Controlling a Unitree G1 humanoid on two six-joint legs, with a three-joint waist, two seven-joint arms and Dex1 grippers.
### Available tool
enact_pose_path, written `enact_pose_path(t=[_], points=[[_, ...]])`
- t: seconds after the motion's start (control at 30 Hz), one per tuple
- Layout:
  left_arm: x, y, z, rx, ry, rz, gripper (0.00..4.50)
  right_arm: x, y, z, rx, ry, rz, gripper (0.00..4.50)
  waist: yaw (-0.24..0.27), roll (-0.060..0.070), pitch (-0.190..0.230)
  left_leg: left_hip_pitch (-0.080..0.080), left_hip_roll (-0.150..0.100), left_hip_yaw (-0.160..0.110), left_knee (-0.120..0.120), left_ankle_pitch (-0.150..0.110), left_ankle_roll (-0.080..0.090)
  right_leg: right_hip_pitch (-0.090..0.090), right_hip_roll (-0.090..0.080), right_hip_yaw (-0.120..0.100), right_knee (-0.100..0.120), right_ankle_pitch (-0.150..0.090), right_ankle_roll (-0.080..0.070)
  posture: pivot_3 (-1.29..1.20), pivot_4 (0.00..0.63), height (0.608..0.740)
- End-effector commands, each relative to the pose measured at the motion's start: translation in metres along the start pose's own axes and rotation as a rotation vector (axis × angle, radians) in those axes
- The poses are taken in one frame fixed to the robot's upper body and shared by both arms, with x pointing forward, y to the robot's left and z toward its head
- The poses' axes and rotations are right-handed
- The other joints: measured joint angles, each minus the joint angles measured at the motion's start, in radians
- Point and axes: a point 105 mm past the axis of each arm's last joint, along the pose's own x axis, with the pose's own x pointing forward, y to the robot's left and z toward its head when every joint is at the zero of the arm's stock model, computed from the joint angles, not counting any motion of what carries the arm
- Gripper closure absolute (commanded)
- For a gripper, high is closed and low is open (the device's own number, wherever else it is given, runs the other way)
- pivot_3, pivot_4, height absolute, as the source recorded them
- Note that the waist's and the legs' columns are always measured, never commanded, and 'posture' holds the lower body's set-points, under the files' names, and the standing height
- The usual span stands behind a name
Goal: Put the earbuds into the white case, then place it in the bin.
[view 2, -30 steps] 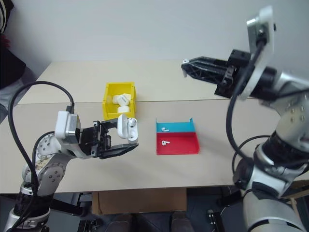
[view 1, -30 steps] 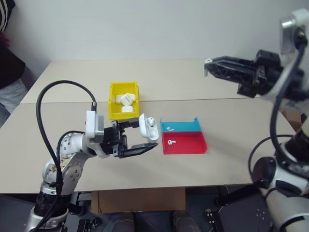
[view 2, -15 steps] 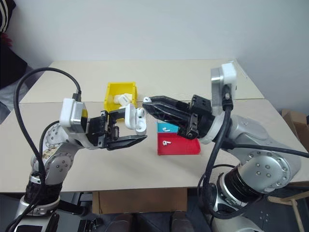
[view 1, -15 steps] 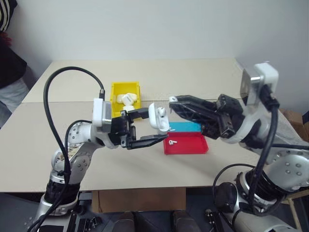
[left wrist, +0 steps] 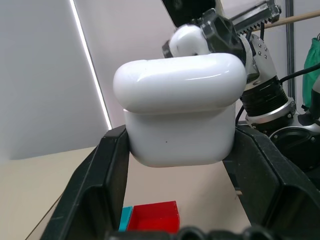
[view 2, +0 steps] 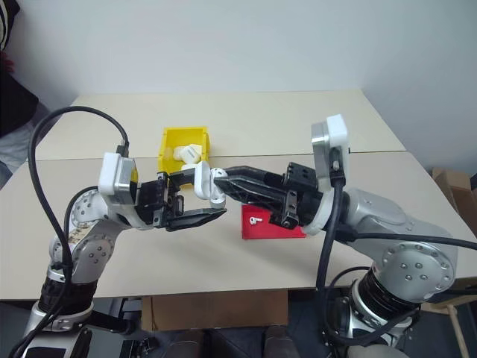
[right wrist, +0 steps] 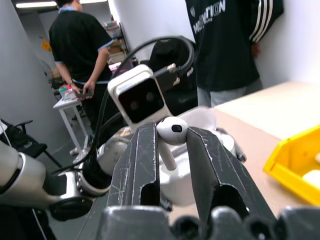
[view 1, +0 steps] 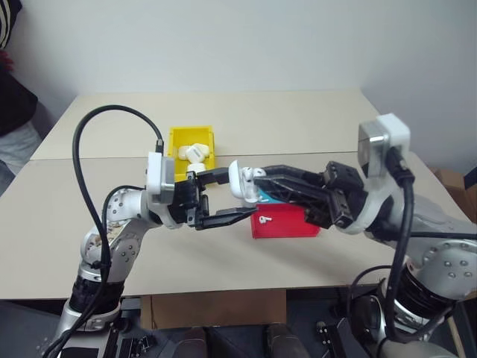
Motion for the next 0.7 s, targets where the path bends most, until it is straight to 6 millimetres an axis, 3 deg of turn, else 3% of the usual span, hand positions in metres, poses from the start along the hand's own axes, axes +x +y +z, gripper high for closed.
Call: enact_pose_path(t=[0.03,0.7], points=[[0.0019,-0.0008,0.0089,0.044,-0.02,-0.011,1.72,0.0014,0.004,0.0045,-0.017,-0.033,0.02,3.71,-0.002,0.0,0.0,0.0,0.0,0.0,0.0,0.0,0.0,0.0,0.0,0.0,0.0,0.0,0.0,0.0,0.15,0.74],[0.0024,-0.002,0.0069,0.044,-0.031,0.0,1.72,0.0034,0.004,-0.0009,-0.006,-0.015,0.019,3.71,-0.002,0.0,0.0,-0.001,0.0,0.0,0.0,0.0,0.0,0.0,0.0,0.0,-0.001,-0.001,0.002,0.0,0.15,0.74]])
